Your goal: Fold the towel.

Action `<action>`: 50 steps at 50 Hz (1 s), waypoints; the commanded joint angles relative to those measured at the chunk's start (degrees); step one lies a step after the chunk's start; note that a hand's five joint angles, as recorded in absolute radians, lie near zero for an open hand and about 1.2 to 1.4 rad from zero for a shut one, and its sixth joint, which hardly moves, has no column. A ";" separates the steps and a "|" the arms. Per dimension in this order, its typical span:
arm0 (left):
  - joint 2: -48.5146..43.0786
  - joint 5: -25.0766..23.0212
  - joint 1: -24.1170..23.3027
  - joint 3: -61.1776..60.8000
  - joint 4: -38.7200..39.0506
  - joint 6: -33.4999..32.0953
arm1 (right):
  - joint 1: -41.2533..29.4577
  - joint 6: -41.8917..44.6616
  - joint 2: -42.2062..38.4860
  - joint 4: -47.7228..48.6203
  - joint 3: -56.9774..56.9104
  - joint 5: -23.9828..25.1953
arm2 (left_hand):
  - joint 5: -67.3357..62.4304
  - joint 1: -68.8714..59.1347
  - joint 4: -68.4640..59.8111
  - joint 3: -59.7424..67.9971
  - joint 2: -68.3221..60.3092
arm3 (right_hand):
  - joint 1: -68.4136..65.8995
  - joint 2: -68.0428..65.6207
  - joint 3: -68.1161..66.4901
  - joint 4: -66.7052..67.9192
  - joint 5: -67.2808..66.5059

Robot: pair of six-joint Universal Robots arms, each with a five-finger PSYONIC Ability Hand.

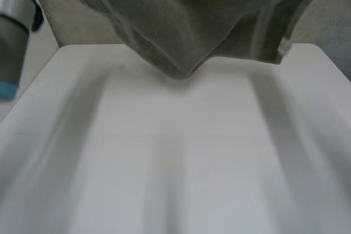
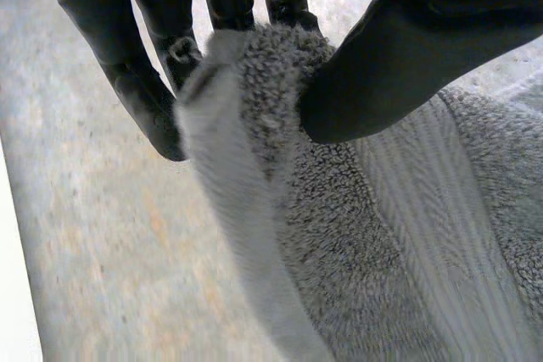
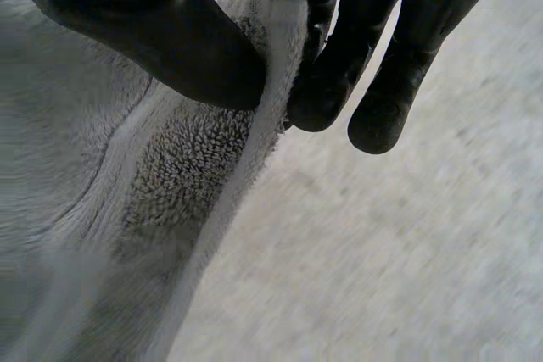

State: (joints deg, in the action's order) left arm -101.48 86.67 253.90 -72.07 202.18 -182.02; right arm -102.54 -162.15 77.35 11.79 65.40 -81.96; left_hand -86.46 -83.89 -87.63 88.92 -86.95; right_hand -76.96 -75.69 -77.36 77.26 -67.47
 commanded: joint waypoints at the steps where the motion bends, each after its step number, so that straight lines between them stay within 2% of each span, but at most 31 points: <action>1: -2.85 -0.28 1.51 -16.61 3.57 -2.28 | 0.05 4.03 -2.47 -5.55 10.89 1.72 | 16.46 3.89 7.63 -8.92 6.95 | -3.04 -4.31 -2.64 2.74 -2.53; 6: -6.36 -0.36 3.18 -24.43 4.72 -7.56 | 0.14 9.39 -3.87 -5.90 19.15 1.98 | 16.46 3.89 7.63 -8.92 6.95 | -3.04 -4.31 -2.64 2.74 -2.53; 9: -6.98 -0.36 3.62 -30.30 4.89 -14.30 | 0.84 12.46 -3.35 -5.81 26.25 2.16 | 16.46 3.89 7.63 -8.92 6.95 | -3.04 -4.31 -2.64 2.74 -2.53; 10: -6.98 -0.36 3.62 -30.32 4.89 -14.33 | 0.85 12.47 -3.35 -5.81 26.27 2.16 | 16.46 3.89 7.63 -8.92 6.95 | -3.04 -4.31 -2.64 2.74 -2.53; 13: -6.28 -0.45 3.62 -33.22 4.89 -18.02 | 1.11 12.82 -0.71 -5.90 30.32 2.16 | 16.46 3.89 7.63 -8.92 6.95 | -3.04 -4.31 -2.64 2.74 -2.53; 15: -4.27 -0.45 3.71 -35.40 4.80 -20.47 | 1.90 12.82 5.76 -6.16 33.99 2.16 | 16.46 3.89 7.63 -8.92 6.95 | -3.04 -4.31 -2.64 2.74 -2.53; 19: 0.84 -0.54 4.50 -37.70 4.72 -21.01 | 3.83 12.73 10.89 -7.22 36.73 2.86 | 16.46 3.89 7.63 -8.92 6.95 | -3.04 -4.31 -2.64 2.74 -2.53; 25: 10.33 -1.16 5.03 -42.10 4.54 -21.01 | 9.20 12.29 20.30 -14.87 39.28 6.90 | 16.46 3.89 7.63 -8.92 6.95 | -3.04 -4.31 -2.64 2.74 -2.53; 30: 21.38 -4.75 5.29 -46.30 4.19 -21.09 | 15.68 12.12 28.71 -22.50 39.11 11.46 | 16.93 4.37 8.11 -9.40 7.43 | -3.04 -4.31 -2.64 2.74 -2.53; 35: 25.62 -8.70 5.29 -49.20 4.63 -21.00 | 19.38 11.77 32.95 -23.92 39.02 15.59 | 18.62 6.05 9.79 -11.08 9.11 | -3.04 -4.31 -2.64 2.74 -2.53; 39: 23.80 -12.05 5.73 -50.36 4.80 -20.83 | 21.32 11.77 31.91 -23.75 39.54 19.72 | 19.12 6.56 10.30 -11.59 9.62 | -3.04 -4.31 -2.64 2.74 -2.53; 42: 20.79 -12.32 5.82 -50.18 4.89 -21.01 | 21.68 11.77 29.53 -23.48 39.72 20.79 | 19.12 6.56 10.30 -11.59 9.62 | -3.04 -4.31 -2.64 2.74 -2.53; 44: 13.97 -11.97 5.82 -48.61 4.89 -21.27 | 21.68 11.77 23.23 -23.57 39.02 21.84 | 19.12 6.56 10.30 -11.59 9.62 | -3.04 -4.31 -2.64 2.74 -2.53; 45: 13.94 -11.97 5.82 -48.60 4.89 -21.27 | 21.68 11.77 23.20 -23.57 39.02 21.84 | 19.12 6.56 10.30 -11.59 9.62 | -3.04 -4.31 -2.64 2.74 -2.53; 47: 8.34 -11.79 5.03 -45.71 4.80 -21.71 | 20.71 11.85 16.64 -23.65 36.75 21.06 | 18.96 6.39 10.13 -11.42 9.46 | -3.04 -4.31 -2.64 2.74 -2.53; 50: 5.59 -11.79 5.12 -44.12 4.80 -21.97 | 19.92 12.03 12.56 -24.01 34.62 20.53 | 18.96 6.39 10.13 -11.42 9.46 | -3.04 -4.31 -2.64 2.74 -2.53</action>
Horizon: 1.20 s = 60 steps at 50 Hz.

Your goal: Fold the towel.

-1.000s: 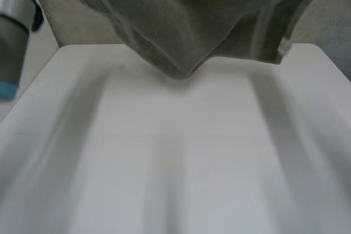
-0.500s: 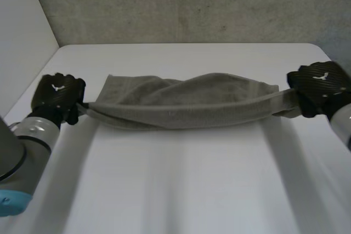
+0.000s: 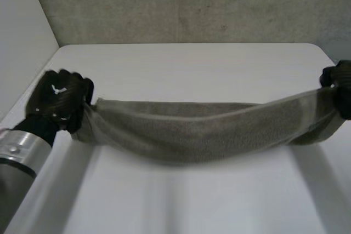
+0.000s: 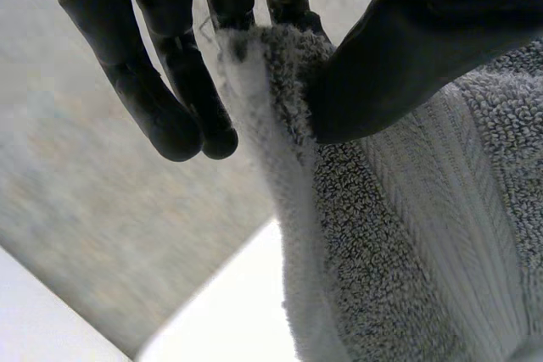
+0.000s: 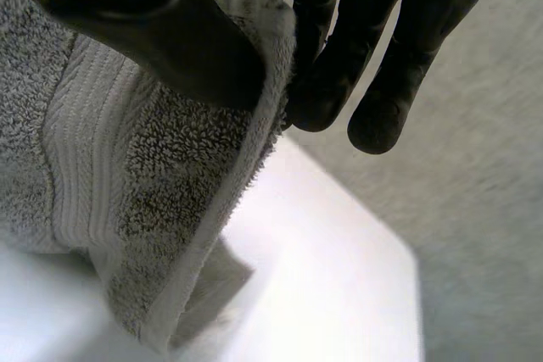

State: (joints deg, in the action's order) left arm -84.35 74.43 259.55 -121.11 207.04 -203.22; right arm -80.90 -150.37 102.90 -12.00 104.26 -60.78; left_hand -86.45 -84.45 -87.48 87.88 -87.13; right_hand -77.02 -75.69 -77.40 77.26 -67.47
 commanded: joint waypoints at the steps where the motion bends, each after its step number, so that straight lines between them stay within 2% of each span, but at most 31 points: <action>1: -14.41 0.54 -0.45 6.66 0.03 -0.95 | -2.76 0.34 -17.08 -0.30 -6.24 -1.36 | 18.95 6.95 9.98 -10.38 9.63 | -2.98 -4.31 -2.60 2.74 -2.53; 5: -21.80 0.54 -0.53 13.69 -0.49 -1.13 | -5.40 0.52 -26.85 -0.13 -11.61 -4.78 | 18.95 6.95 9.98 -10.38 9.63 | -2.98 -4.31 -2.60 2.74 -2.53; 11: -28.59 0.45 -0.89 21.53 -0.85 -1.13 | -6.55 -0.10 -32.24 0.75 -16.63 -8.22 | 19.29 7.29 10.32 -10.72 9.97 | -2.98 -4.31 -2.60 2.74 -2.53; 16: -35.87 0.54 -1.76 29.86 -1.29 -1.13 | -10.85 -2.64 -40.13 7.15 -23.21 -12.78 | 23.31 11.31 14.34 -14.75 14.00 | -2.98 -4.31 -2.60 2.74 -2.53; 22: -40.28 0.98 -2.73 35.42 -1.38 -1.13 | -12.09 -3.96 -43.31 11.03 -25.78 -16.48 | 26.19 14.18 17.22 -17.62 16.87 | -2.98 -4.31 -2.60 2.74 -2.53; 24: -42.55 2.64 -2.91 38.05 -1.81 -1.13 | -12.35 -3.96 -44.97 11.91 -27.09 -17.88 | 27.02 15.02 18.05 -18.45 17.70 | -2.98 -4.31 -2.60 2.74 -2.53; 31: -45.46 4.58 -4.14 41.04 -3.04 -1.21 | -13.58 -4.05 -46.82 12.61 -28.41 -19.20 | 33.91 21.91 24.94 -25.35 24.60 | -2.98 -4.31 -2.60 2.74 -2.53; 33: -45.99 4.58 -4.49 41.57 -3.22 -1.21 | -13.76 -4.05 -47.27 13.06 -28.85 -19.91 | 37.29 25.29 28.32 -28.72 27.97 | -2.98 -4.31 -2.60 2.74 -2.53; 34: -46.43 4.58 -4.75 41.92 -3.40 -1.21 | -13.85 -4.14 -47.79 13.58 -29.11 -20.60 | 44.28 32.28 35.31 -35.71 34.96 | -2.98 -4.31 -2.60 2.74 -2.53; 35: -46.87 4.67 -4.93 42.36 -3.75 -1.39 | -13.93 -4.05 -48.14 13.84 -29.46 -21.05 | 54.18 42.18 45.21 -45.61 44.86 | 18.78 17.45 19.16 -19.02 19.23; 36: -46.87 4.67 -4.93 42.36 -3.75 -1.39 | -13.94 -4.05 -48.14 13.85 -29.47 -21.05 | 54.28 42.28 45.31 -45.71 44.96 | 18.99 17.67 19.37 -19.23 19.45; 37: -47.22 5.02 -5.02 42.71 -4.27 -1.65 | -13.94 -3.96 -48.49 13.93 -29.64 -21.22 | 66.93 54.93 57.96 -58.37 57.61 | 56.47 55.14 56.85 -56.70 56.92; 38: -47.22 5.02 -5.02 42.71 -4.28 -1.65 | -13.94 -3.96 -48.50 13.94 -29.64 -21.23 | 67.06 55.06 58.09 -58.49 57.74 | 56.84 55.51 57.22 -57.08 57.29; 39: -47.48 5.89 -5.19 43.06 -4.97 -2.00 | -13.94 -3.88 -48.84 13.94 -29.73 -21.23 | 82.55 70.55 73.58 -73.98 73.23 | 67.02 65.69 67.40 -67.26 67.47; 40: -47.48 7.38 -5.28 43.33 -5.94 -2.53 | -13.94 -3.96 -49.02 13.94 -29.73 -21.23 | 86.20 74.20 77.23 -77.63 76.88 | 67.02 65.69 67.40 -67.26 67.47; 44: -46.87 10.47 -5.37 43.86 -7.79 -3.41 | -14.02 -4.32 -49.02 14.37 -29.20 -21.05 | 86.24 74.24 77.27 -77.67 76.92 | 67.02 65.69 67.40 -67.26 67.47; 48: -44.16 12.66 -5.37 42.28 -9.20 -2.45 | -13.94 -5.54 -45.01 19.45 -24.92 -21.05 | 86.40 74.40 77.43 -77.84 77.09 | 67.02 65.69 67.40 -67.26 67.47; 49: -44.15 12.67 -5.37 42.28 -9.20 -2.45 | -13.94 -5.55 -44.98 19.47 -24.90 -21.05 | 86.40 74.40 77.43 -77.84 77.09 | 67.02 65.69 67.40 -67.26 67.47; 51: -40.30 12.40 -4.84 38.78 -9.20 -1.74 | -13.50 -5.63 -37.63 23.67 -19.74 -20.44 | 86.24 74.24 77.27 -77.67 76.92 | 67.02 65.69 67.40 -67.26 67.47; 52: -40.28 12.40 -4.84 38.76 -9.20 -1.74 | -13.50 -5.63 -37.60 23.69 -19.71 -20.44 | 86.24 74.24 77.27 -77.67 76.92 | 67.02 65.69 67.40 -67.26 67.47; 54: -36.43 11.70 -4.67 34.74 -8.15 -1.04 | -13.32 -5.37 -32.52 25.88 -15.07 -20.08 | 86.07 74.07 77.10 -77.50 76.75 | 67.02 65.69 67.40 -67.26 67.47; 60: -31.31 9.06 -4.93 28.48 -5.86 -0.07 | -13.23 -5.19 -26.96 25.27 -10.04 -19.64 | 85.90 73.90 76.93 -77.33 76.58 | 67.02 65.69 67.40 -67.26 67.47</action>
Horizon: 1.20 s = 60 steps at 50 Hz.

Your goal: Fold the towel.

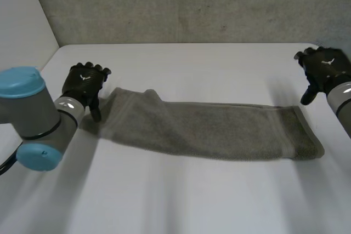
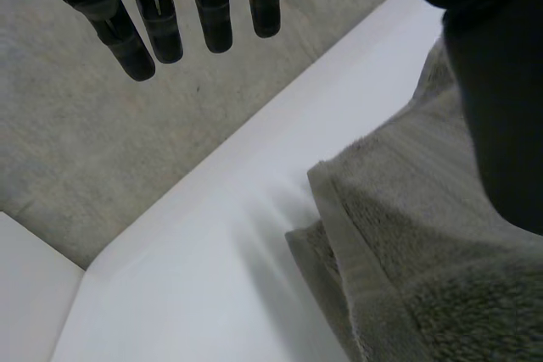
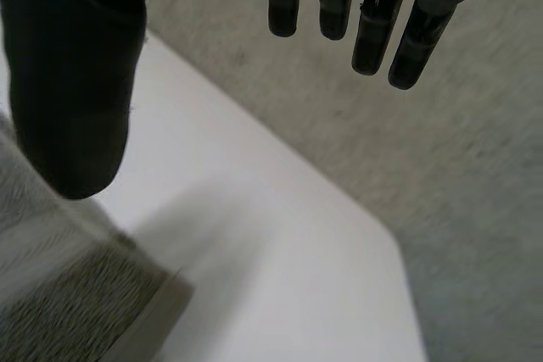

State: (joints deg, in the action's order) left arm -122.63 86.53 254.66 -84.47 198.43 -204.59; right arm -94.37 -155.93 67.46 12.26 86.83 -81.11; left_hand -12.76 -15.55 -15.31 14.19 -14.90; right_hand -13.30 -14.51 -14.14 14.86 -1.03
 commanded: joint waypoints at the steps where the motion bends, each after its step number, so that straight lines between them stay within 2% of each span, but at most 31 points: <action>1: 8.44 -3.64 -0.04 -10.16 3.62 1.29 | 0.33 0.36 10.30 0.49 9.56 1.03 | 12.21 5.00 4.76 -3.64 4.35 | 3.30 4.51 4.14 -4.86 1.03; 8: 11.00 -4.79 0.67 -15.19 7.50 0.68 | 1.03 1.59 13.66 -0.22 15.65 3.94 | 11.20 3.99 3.75 -2.63 3.34 | 3.30 4.51 4.14 -4.86 1.03; 12: 9.43 -4.87 2.42 -14.85 8.55 0.50 | 4.45 3.60 14.54 -0.30 18.98 5.43 | 8.86 1.65 1.40 -0.28 1.00 | 3.30 4.51 4.14 -4.86 1.03; 16: 6.00 -4.87 3.92 -13.44 8.29 0.06 | 5.42 3.96 14.36 -0.30 20.13 6.40 | 6.83 -0.38 -0.63 1.75 -1.03 | 3.30 4.51 4.14 -4.86 1.03; 21: 0.82 -4.79 4.97 -8.96 6.36 -4.40 | 5.34 4.05 13.66 -0.30 20.92 8.07 | 3.47 -3.74 -3.98 5.10 -4.39 | 3.30 4.51 4.14 -4.86 1.03; 30: -0.42 -4.87 6.82 -8.60 2.75 -7.58 | 5.51 4.23 11.72 -0.22 20.74 8.16 | 0.61 -6.61 -6.85 7.97 -7.26 | 3.30 4.51 4.14 -4.86 1.03; 40: 2.13 -6.90 6.82 -13.61 -1.20 -8.02 | 6.04 5.28 7.77 -0.30 20.83 8.24 | -7.47 -14.68 -14.92 16.05 -15.33 | 3.30 4.51 4.14 -4.86 1.03; 42: 4.23 -8.12 7.08 -16.41 -1.38 -8.46 | 6.04 5.98 6.81 -0.30 20.66 8.16 | -13.66 -20.87 -21.11 22.23 -21.52 | 3.30 4.51 4.14 -4.86 1.03; 48: 6.08 -9.53 7.87 -20.64 -1.38 -9.87 | 5.78 6.95 5.75 -0.30 20.22 7.72 | -20.59 -27.80 -28.04 29.17 -28.45 | 3.30 4.51 4.14 -4.86 1.03; 57: 11.71 -10.32 11.74 -27.32 -1.12 -13.82 | 5.51 7.04 5.57 -0.30 20.13 7.54 | -29.84 -37.05 -37.30 38.42 -37.70 | 3.30 4.51 4.14 -4.86 1.03; 60: 12.76 -10.32 12.36 -28.38 -1.12 -14.09 | 5.51 7.04 5.48 -0.30 19.95 7.54 | -37.41 -44.62 -44.86 45.99 -45.27 | 3.30 4.51 4.14 -4.86 1.03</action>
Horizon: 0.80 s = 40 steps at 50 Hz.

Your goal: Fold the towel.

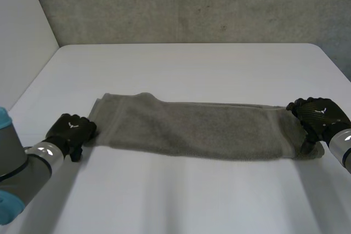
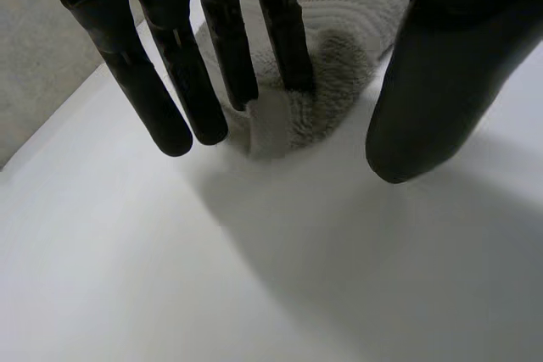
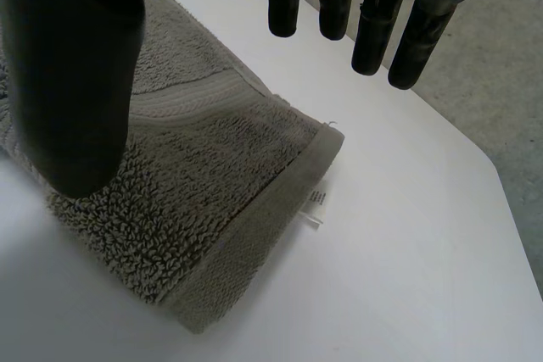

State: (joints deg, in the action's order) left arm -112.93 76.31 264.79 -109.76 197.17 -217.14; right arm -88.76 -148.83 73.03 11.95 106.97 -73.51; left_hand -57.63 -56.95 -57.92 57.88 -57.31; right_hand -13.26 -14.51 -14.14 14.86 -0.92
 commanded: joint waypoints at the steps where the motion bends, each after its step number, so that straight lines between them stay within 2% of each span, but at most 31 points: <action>1: 3.41 -0.02 2.14 -3.27 -0.02 -1.54 | -0.10 -0.05 0.01 0.00 -0.18 -0.06 | 4.30 -6.39 -5.41 5.46 -6.03 | 3.26 4.51 4.14 -4.86 0.92; 6: 5.17 -0.11 2.22 -4.67 -0.03 -1.54 | -0.01 -0.05 -0.08 0.00 -0.18 -0.06 | -4.47 -15.15 -14.18 14.22 -14.79 | 3.26 4.51 4.14 -4.86 0.92; 13: 6.75 -0.02 2.22 -5.20 -0.03 -1.54 | -0.10 -0.05 -0.16 0.00 0.00 0.56 | -4.31 -15.00 -14.03 14.07 -14.64 | 3.26 4.51 4.14 -4.86 0.92; 19: 9.30 0.24 1.96 -4.59 0.50 -0.75 | -0.01 -0.05 -0.78 0.53 0.26 1.17 | 3.90 -6.78 -5.81 5.85 -6.42 | -4.73 -3.48 -3.85 3.13 -7.06; 20: 9.83 0.24 1.61 -4.33 0.67 -0.48 | -0.01 -0.05 -1.22 0.53 0.26 1.61 | 10.42 -0.26 0.71 -0.67 0.10 | -4.73 -3.48 -3.85 3.13 -7.06; 21: 9.83 0.24 1.61 -4.32 0.68 -0.48 | -0.01 -0.05 -1.22 0.53 0.26 1.61 | 10.49 -0.20 0.78 -0.73 0.16 | -4.73 -3.48 -3.85 3.13 -7.06; 23: 10.44 0.15 0.65 -3.54 0.85 0.30 | 0.26 0.03 -2.97 0.62 0.00 2.84 | 23.38 12.70 13.67 -13.63 13.06 | -4.73 -3.48 -3.85 3.13 -7.06; 25: 10.71 0.15 -0.40 -2.92 1.03 1.18 | 0.26 0.03 -3.93 0.71 -0.26 3.10 | 28.27 17.58 18.56 -18.51 17.95 | -4.73 -3.48 -3.85 3.13 -7.06; 32: 10.71 0.24 -2.79 -0.63 2.35 7.25 | 0.43 1.62 -7.28 0.88 -1.32 2.67 | 32.52 21.84 22.81 -22.77 22.20 | -8.60 -7.35 -7.72 7.00 -10.93; 34: 10.71 0.15 -2.96 0.07 3.40 10.40 | 0.52 3.19 -7.98 1.41 -1.50 2.40 | 34.88 24.19 25.17 -25.12 24.55 | -14.80 -13.55 -13.91 13.19 -17.13; 37: 10.62 0.15 -2.96 0.25 3.84 11.73 | 0.61 3.73 -8.08 1.85 -1.67 2.31 | 34.88 24.19 25.17 -25.12 24.55 | -19.20 -17.95 -18.31 17.60 -21.53; 38: 10.62 0.15 -3.05 0.42 4.19 12.61 | 0.61 3.90 -8.34 2.20 -1.85 2.14 | 34.88 24.19 25.17 -25.12 24.55 | -27.19 -25.94 -26.31 25.59 -29.52; 39: 10.62 0.15 -3.05 0.51 4.45 13.05 | 0.69 3.90 -8.60 2.55 -2.20 1.88 | 34.88 24.19 25.17 -25.12 24.55 | -42.93 -41.68 -42.04 41.32 -45.26; 40: 10.62 0.15 -3.05 0.51 4.46 13.05 | 0.70 3.90 -8.60 2.55 -2.20 1.87 | 34.88 24.19 25.17 -25.12 24.55 | -43.08 -41.83 -42.20 41.48 -45.42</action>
State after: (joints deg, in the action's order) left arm -102.18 76.48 261.83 -109.85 200.35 -207.44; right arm -88.23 -146.06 65.27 13.43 105.43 -70.94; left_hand -37.69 -38.81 -39.14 38.27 -38.50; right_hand -35.35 -35.60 -35.50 35.34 -25.37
